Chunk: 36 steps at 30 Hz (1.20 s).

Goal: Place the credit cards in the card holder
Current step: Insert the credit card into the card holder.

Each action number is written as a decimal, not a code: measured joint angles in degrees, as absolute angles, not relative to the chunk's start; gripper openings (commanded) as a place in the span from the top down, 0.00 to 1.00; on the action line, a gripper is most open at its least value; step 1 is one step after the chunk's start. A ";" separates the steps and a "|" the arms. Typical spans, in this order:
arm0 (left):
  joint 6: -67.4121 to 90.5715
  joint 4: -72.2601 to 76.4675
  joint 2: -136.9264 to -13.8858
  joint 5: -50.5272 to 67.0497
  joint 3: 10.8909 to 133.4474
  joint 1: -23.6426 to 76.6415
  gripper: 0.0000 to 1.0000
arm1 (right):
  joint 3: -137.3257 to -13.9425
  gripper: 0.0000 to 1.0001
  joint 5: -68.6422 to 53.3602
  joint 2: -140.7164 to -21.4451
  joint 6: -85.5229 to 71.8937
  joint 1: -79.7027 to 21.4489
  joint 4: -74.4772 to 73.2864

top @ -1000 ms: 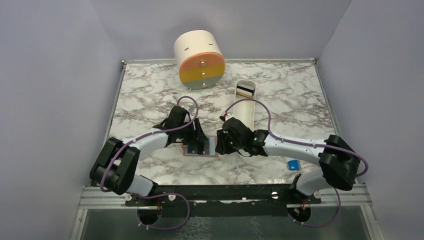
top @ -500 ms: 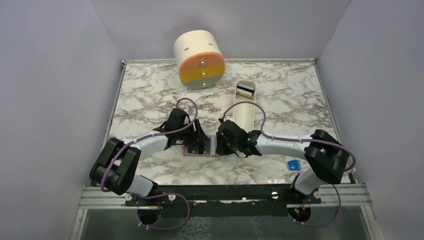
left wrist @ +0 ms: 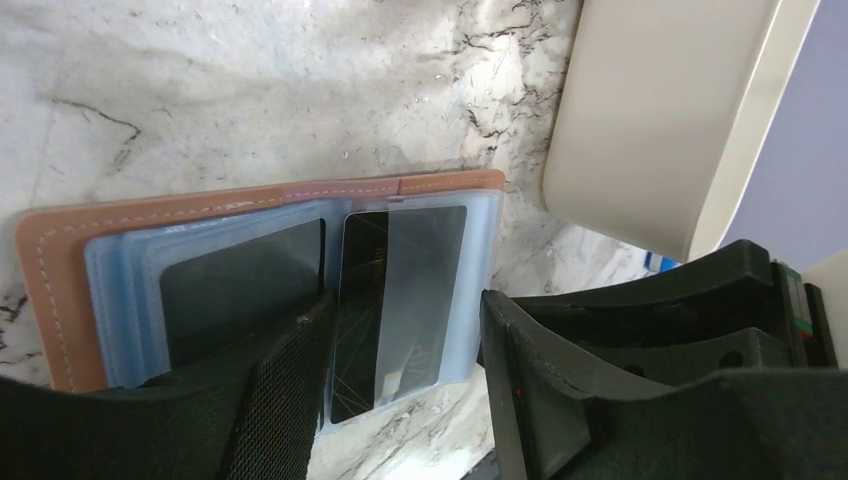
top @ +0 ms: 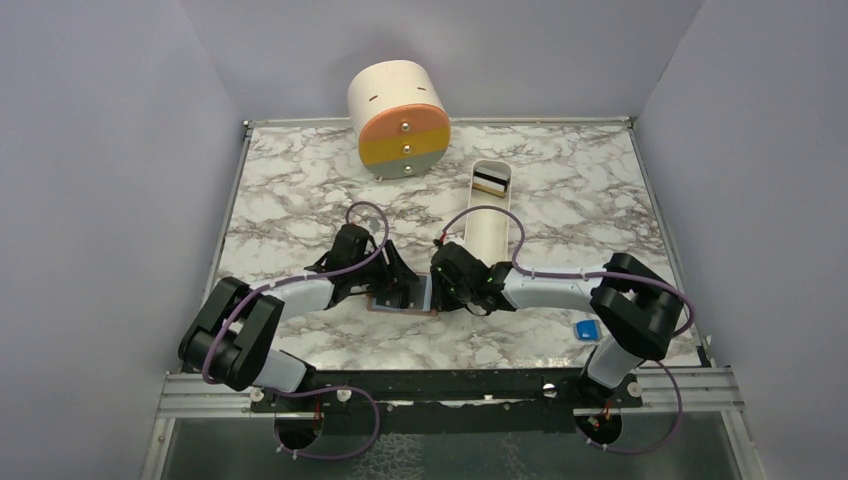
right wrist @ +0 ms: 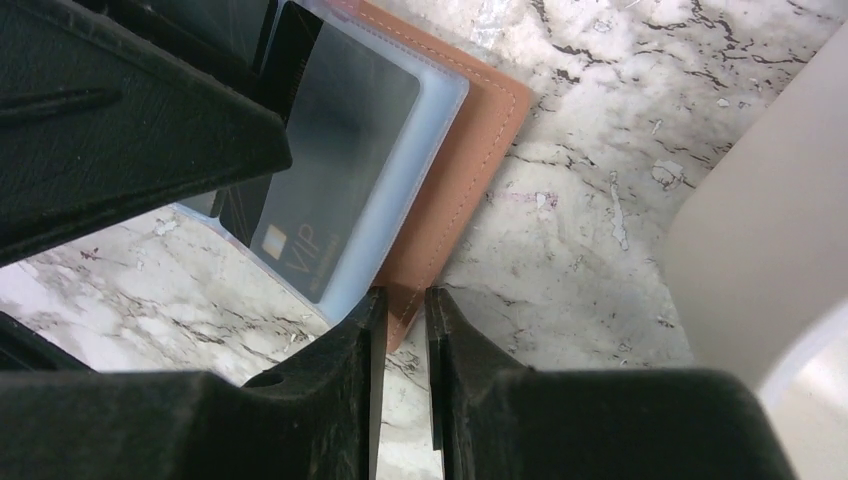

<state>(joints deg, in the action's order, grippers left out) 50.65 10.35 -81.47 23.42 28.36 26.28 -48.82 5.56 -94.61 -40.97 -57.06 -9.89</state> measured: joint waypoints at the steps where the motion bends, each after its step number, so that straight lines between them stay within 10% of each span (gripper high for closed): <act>1: 51.55 11.40 -81.30 23.57 27.77 26.30 0.44 | -48.82 0.80 5.56 -94.61 -40.95 -57.06 -9.67; 36: 49.06 -7.55 -74.15 16.84 36.16 26.96 0.36 | -49.69 0.73 5.67 -85.78 -40.95 -57.06 -12.12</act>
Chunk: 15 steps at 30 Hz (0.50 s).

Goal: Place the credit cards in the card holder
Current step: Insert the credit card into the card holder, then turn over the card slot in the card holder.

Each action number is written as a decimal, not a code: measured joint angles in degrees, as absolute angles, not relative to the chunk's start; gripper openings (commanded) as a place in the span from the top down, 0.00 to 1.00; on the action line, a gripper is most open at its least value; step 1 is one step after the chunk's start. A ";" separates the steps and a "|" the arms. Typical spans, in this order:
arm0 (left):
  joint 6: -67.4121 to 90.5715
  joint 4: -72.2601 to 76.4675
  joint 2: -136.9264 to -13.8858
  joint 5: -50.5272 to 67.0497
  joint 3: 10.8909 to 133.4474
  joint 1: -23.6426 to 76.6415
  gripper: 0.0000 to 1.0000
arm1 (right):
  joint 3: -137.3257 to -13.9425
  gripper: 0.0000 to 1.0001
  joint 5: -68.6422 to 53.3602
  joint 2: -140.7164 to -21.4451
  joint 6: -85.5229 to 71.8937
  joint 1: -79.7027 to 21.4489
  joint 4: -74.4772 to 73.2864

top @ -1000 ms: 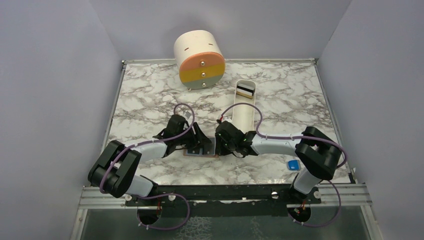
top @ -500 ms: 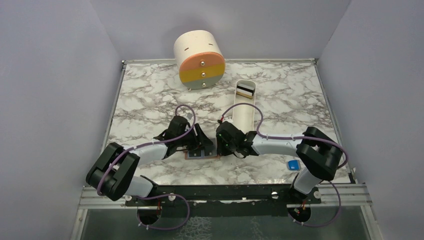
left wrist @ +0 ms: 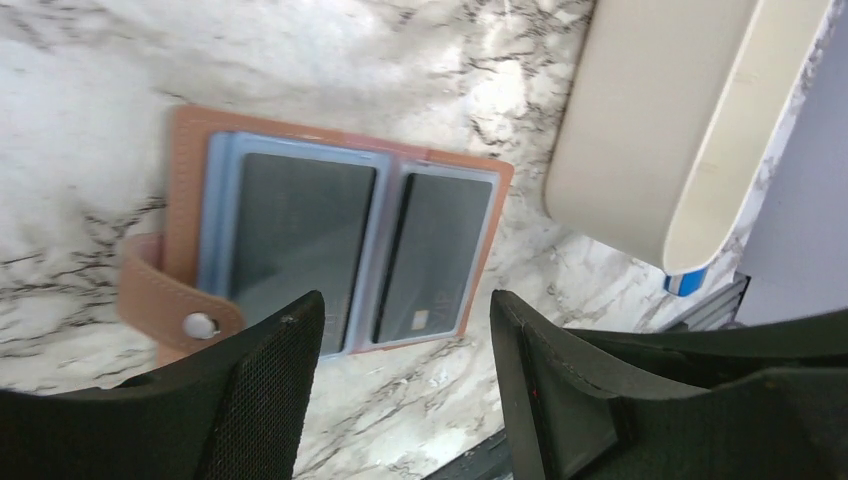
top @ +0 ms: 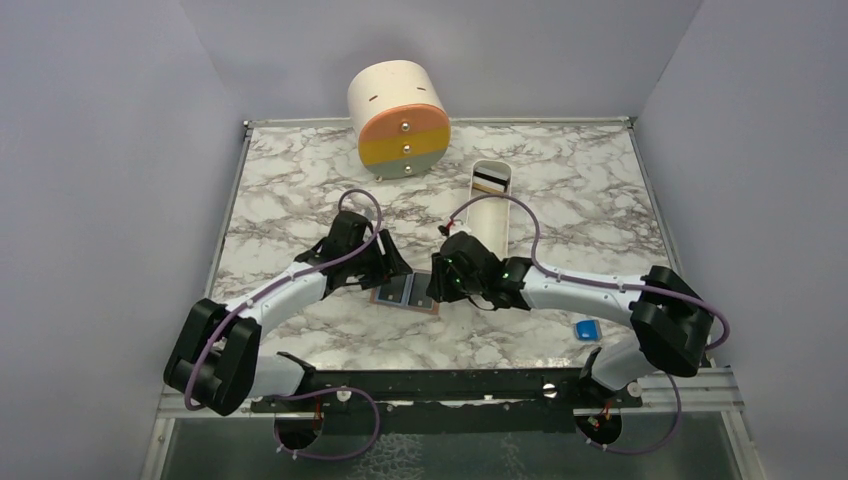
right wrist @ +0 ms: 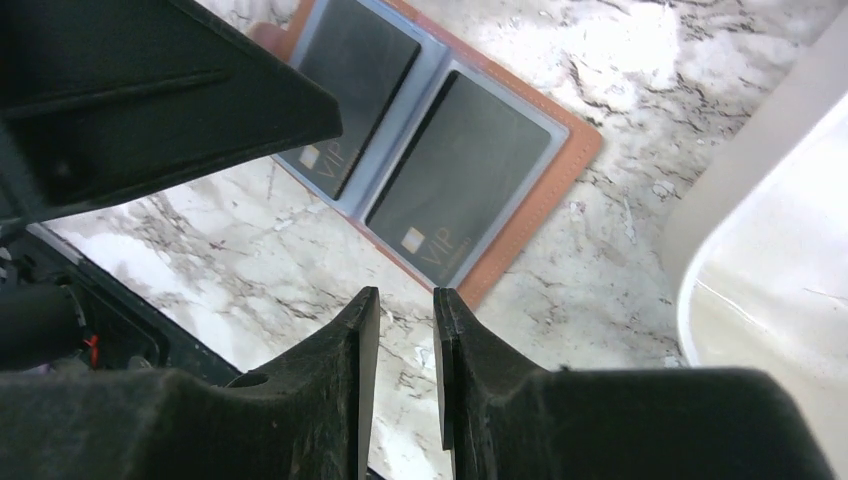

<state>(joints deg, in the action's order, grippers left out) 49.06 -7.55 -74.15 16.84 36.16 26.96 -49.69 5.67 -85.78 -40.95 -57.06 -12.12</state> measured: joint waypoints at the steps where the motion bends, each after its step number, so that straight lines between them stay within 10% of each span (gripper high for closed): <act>1: 48.66 -8.32 -74.08 16.84 36.14 26.20 0.36 | -50.13 0.73 5.67 -85.76 -41.06 -57.06 -12.36; 15: 46.89 -2.81 -73.58 26.98 29.52 13.37 0.35 | -58.89 0.72 5.26 -94.15 -45.76 -57.06 -9.87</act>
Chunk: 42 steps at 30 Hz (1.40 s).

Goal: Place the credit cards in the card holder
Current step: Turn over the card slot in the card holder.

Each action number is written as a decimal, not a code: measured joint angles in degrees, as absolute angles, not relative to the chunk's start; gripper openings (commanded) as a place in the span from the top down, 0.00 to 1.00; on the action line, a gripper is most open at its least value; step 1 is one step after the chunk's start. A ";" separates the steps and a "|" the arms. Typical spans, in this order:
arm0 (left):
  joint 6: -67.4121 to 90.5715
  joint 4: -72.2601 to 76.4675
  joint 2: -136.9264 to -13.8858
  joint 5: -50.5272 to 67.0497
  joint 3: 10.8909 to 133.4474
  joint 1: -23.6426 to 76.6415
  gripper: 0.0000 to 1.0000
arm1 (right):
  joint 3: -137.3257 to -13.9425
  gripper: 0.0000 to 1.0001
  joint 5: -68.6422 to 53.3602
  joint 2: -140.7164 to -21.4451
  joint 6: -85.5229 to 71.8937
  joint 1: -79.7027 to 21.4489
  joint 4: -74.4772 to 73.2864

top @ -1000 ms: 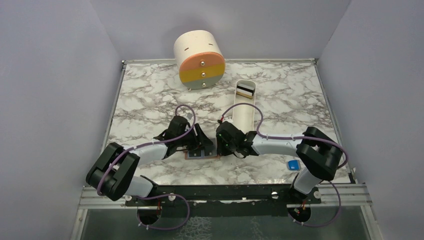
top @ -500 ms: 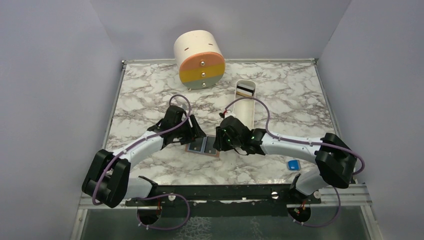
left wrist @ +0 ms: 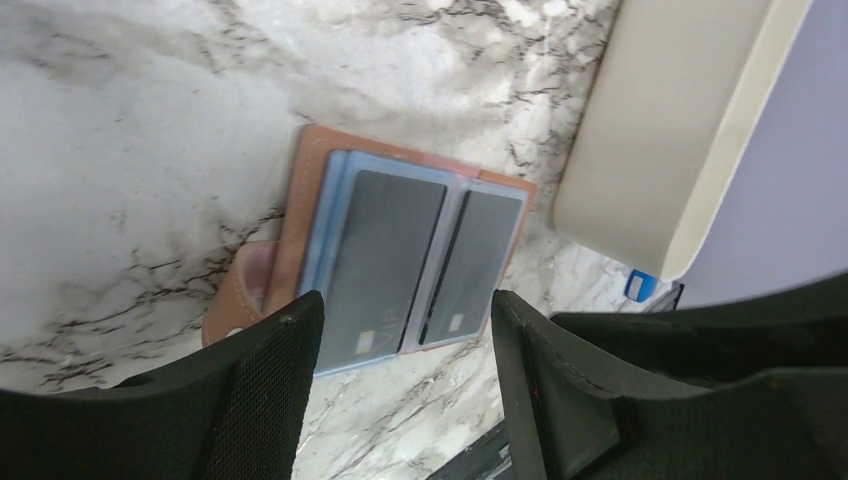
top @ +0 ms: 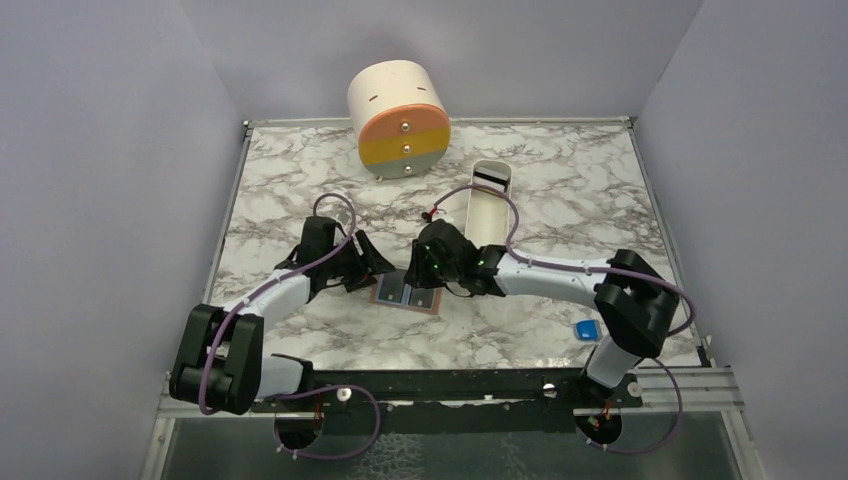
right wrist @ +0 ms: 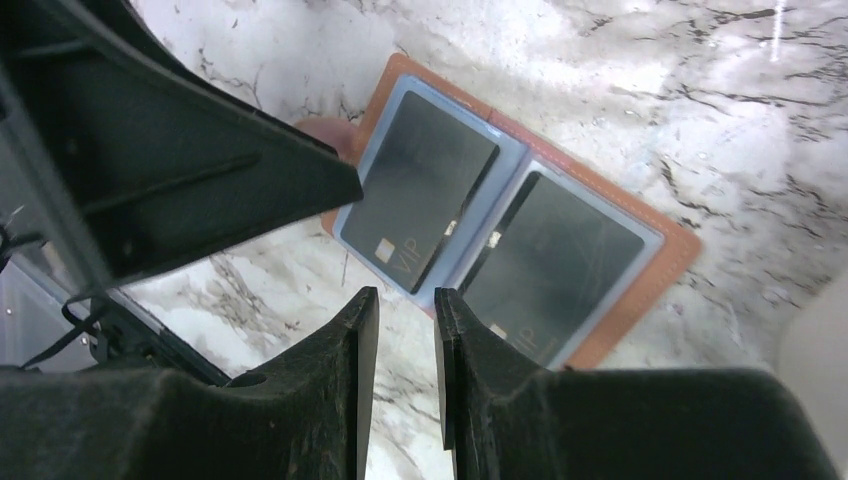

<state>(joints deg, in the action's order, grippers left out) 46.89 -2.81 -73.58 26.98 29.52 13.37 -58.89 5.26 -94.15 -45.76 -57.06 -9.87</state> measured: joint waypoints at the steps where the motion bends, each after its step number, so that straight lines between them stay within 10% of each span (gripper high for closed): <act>1: 46.87 -2.11 -73.58 27.86 29.52 13.34 0.35 | -59.48 0.72 5.23 -95.35 -46.30 -57.06 -9.61; 42: 41.60 -0.08 -78.39 30.74 30.37 13.19 0.40 | -60.25 0.92 4.58 -107.57 -49.28 -57.04 -3.14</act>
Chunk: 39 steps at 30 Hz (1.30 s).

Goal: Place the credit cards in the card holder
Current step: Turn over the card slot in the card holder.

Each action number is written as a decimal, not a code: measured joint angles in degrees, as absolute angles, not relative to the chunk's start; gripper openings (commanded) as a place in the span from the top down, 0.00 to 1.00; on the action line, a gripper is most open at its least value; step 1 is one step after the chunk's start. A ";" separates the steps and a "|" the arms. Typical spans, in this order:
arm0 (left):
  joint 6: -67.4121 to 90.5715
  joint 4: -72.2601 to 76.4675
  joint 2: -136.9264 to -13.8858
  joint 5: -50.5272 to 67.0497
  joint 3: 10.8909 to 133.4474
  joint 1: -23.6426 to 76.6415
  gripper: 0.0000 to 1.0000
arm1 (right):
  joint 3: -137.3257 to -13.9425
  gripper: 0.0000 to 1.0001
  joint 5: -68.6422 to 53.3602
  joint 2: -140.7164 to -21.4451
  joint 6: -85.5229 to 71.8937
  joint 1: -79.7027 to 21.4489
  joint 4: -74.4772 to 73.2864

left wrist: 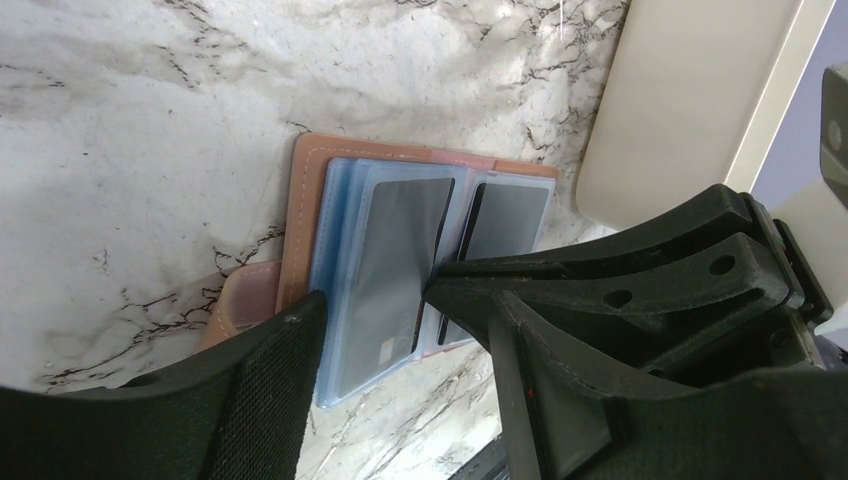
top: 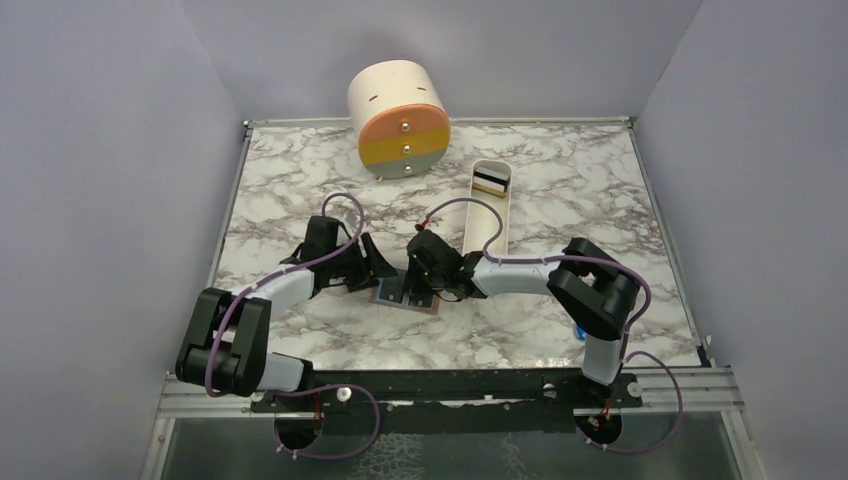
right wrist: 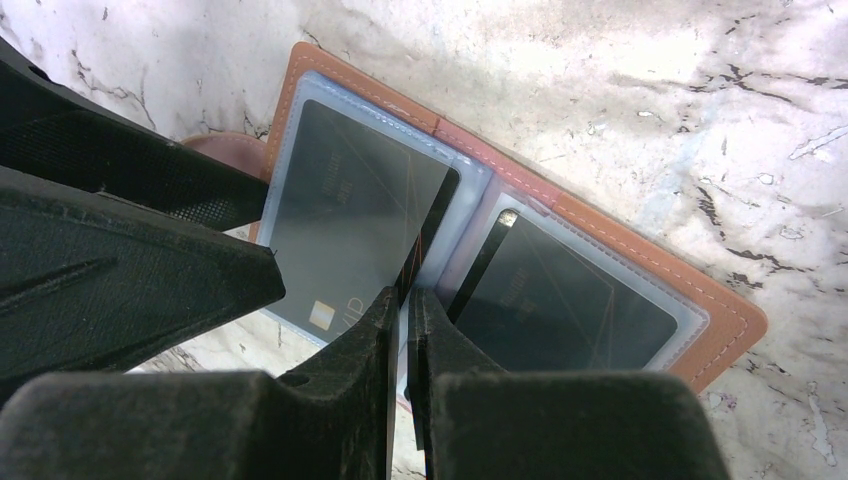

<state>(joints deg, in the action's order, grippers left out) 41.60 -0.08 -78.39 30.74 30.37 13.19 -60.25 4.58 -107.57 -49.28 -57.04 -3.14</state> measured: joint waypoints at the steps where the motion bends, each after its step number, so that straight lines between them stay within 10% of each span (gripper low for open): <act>1: 41.76 0.14 -78.39 30.98 30.20 13.19 0.42 | -60.25 0.92 4.58 -107.57 -49.28 -57.04 -3.11; 25: 44.16 0.36 -72.79 33.41 26.70 14.50 1.00 | -56.84 0.87 1.58 -106.50 -44.99 -56.93 2.70; 34: 43.53 -4.93 -67.44 28.82 26.72 18.22 1.00 | -54.37 0.80 -3.22 -105.82 -42.96 -56.93 6.59; 39: 43.31 -5.65 -66.76 27.57 26.72 19.49 0.67 | -53.39 0.76 -4.51 -105.30 -42.44 -56.93 7.55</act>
<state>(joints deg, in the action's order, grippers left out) 43.31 -5.65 -66.76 27.57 26.72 19.49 -53.39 -4.51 -105.30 -42.44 -56.93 7.55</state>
